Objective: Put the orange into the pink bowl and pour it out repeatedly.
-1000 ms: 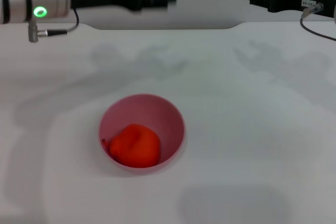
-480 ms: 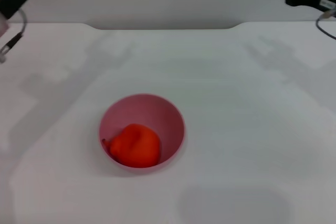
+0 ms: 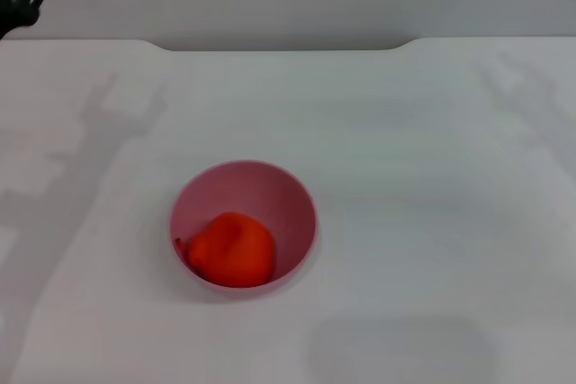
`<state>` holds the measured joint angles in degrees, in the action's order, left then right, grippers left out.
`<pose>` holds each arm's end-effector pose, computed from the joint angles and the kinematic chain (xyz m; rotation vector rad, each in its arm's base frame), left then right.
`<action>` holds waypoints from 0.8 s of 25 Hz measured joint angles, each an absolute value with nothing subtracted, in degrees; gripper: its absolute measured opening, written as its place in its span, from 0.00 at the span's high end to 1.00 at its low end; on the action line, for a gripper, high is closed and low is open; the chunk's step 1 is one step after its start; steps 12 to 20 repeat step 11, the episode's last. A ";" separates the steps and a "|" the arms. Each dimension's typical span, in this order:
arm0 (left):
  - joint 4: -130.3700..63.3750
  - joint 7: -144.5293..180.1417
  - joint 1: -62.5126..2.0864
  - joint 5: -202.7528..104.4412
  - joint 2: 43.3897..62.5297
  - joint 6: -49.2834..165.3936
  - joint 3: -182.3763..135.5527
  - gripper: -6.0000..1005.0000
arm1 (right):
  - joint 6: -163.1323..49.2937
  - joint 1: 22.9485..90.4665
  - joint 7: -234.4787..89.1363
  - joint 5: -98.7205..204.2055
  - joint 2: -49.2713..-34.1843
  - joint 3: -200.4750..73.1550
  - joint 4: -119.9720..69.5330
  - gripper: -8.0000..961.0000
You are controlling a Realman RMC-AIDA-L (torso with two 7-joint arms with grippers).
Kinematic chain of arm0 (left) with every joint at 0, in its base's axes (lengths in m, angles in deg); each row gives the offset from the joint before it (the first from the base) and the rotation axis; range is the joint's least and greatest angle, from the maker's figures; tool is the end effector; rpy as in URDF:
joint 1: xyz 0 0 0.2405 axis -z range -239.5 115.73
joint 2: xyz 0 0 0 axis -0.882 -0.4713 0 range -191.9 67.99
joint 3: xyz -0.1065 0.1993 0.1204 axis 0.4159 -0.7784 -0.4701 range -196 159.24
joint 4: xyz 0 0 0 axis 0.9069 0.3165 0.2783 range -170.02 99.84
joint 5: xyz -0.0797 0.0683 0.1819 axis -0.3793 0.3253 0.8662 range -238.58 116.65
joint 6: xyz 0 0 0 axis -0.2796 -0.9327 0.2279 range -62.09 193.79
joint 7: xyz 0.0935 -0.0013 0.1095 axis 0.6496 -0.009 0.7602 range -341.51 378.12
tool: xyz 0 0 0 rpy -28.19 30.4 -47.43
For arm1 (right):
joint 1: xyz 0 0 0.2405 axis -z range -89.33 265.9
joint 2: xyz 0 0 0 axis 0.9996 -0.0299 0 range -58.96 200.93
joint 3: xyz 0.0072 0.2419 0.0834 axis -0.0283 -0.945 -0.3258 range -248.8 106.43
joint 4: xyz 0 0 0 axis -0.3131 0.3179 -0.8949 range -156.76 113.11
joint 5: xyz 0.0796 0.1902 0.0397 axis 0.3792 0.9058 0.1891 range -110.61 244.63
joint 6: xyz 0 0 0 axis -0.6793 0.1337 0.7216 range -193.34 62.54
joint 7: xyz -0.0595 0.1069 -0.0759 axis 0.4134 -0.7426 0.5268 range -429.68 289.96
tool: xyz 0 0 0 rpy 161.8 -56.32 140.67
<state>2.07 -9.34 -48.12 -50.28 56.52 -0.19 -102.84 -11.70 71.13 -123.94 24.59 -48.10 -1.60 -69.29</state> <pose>-0.2719 0.3408 0.0549 -1.5998 -0.3224 -1.0519 0.2540 0.3772 0.0695 -1.7956 0.4648 0.9981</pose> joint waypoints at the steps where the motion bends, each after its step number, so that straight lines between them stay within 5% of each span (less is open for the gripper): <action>1: 1.68 -9.25 -48.35 -50.42 56.51 -0.20 -102.77 0.20 | -9.08 70.95 -119.87 28.27 -48.10 -1.59 -67.05 0.46; 7: 0.84 -6.35 -49.47 -51.30 56.47 0.88 -102.40 0.20 | 4.79 68.04 -98.97 47.72 -47.97 -1.87 -50.88 0.46; 20: 0.57 -3.12 -50.61 -55.63 56.38 2.83 -102.31 0.20 | 4.41 67.89 -98.22 50.45 -48.00 -2.70 -48.90 0.46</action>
